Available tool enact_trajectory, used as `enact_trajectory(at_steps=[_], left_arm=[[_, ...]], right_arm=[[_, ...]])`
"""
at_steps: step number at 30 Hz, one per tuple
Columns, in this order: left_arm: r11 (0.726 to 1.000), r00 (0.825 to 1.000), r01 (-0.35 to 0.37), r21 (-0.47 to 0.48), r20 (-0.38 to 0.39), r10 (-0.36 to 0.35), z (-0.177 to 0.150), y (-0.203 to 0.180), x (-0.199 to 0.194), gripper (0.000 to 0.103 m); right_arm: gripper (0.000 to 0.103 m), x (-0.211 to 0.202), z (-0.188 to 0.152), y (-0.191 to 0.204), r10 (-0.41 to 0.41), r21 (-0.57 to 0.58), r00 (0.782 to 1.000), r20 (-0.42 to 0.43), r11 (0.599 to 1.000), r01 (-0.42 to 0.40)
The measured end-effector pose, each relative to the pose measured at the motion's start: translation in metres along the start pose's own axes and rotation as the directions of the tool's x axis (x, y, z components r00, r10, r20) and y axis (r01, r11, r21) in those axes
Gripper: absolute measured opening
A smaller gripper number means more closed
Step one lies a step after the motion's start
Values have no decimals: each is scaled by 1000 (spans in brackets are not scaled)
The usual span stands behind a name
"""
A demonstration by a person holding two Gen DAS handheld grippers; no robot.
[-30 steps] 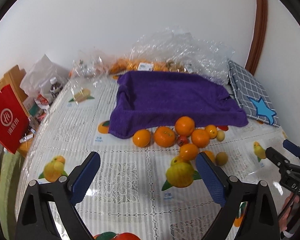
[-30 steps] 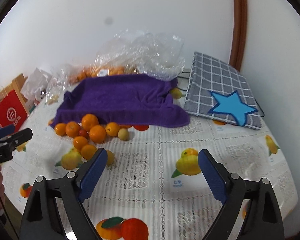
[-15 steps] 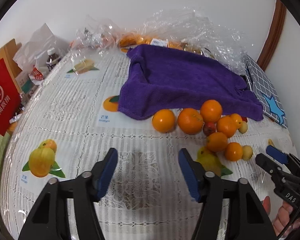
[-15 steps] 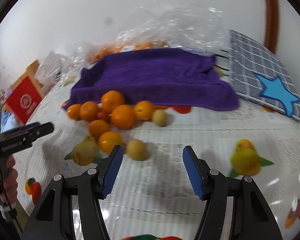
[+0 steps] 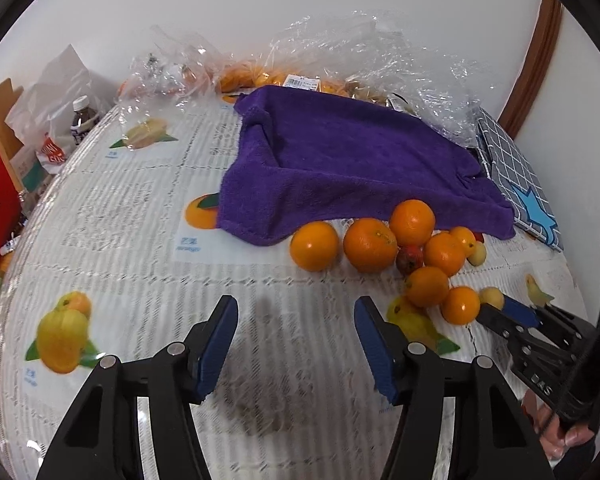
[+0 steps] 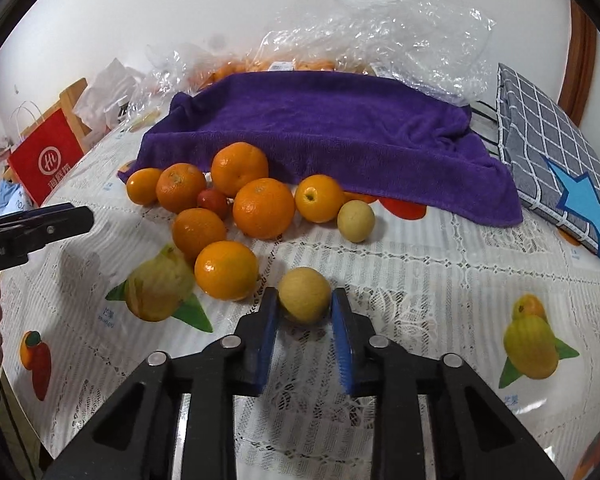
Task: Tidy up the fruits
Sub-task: 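Close right tool on the small yellow-brown fruit while left tool grasps an orange, then lift and carry both held fruits over the purple towel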
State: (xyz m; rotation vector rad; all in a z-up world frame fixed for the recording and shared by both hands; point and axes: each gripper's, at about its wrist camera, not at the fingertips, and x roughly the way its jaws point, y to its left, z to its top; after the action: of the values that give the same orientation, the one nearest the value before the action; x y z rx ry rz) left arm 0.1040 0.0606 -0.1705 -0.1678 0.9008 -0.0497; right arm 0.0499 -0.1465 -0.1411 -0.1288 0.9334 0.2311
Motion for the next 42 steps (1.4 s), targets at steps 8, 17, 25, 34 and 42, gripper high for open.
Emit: enact_trajectory(at_steps=[8, 17, 25, 34, 42], left_arm=[[999, 999, -36, 21, 32, 35, 15, -12, 23, 58], [1000, 999, 12, -16, 35, -11, 23, -13, 37, 40], [999, 999, 35, -23, 18, -35, 22, -13, 42, 32], [1000, 999, 26, -11, 28, -25, 12, -12, 28, 32], [998, 998, 41, -56, 52, -38, 10, -4, 12, 32]], right_arm=[[26, -12, -8, -35, -63, 56, 998, 19, 997, 62], [26, -18, -17, -60, -69, 85, 997, 19, 994, 67], [26, -24, -16, -64, -56, 96, 998, 34, 994, 53], [26, -31, -7, -73, -49, 125, 997, 53, 991, 42], [26, -48, 6, -73, -76, 133, 992, 98, 989, 63]])
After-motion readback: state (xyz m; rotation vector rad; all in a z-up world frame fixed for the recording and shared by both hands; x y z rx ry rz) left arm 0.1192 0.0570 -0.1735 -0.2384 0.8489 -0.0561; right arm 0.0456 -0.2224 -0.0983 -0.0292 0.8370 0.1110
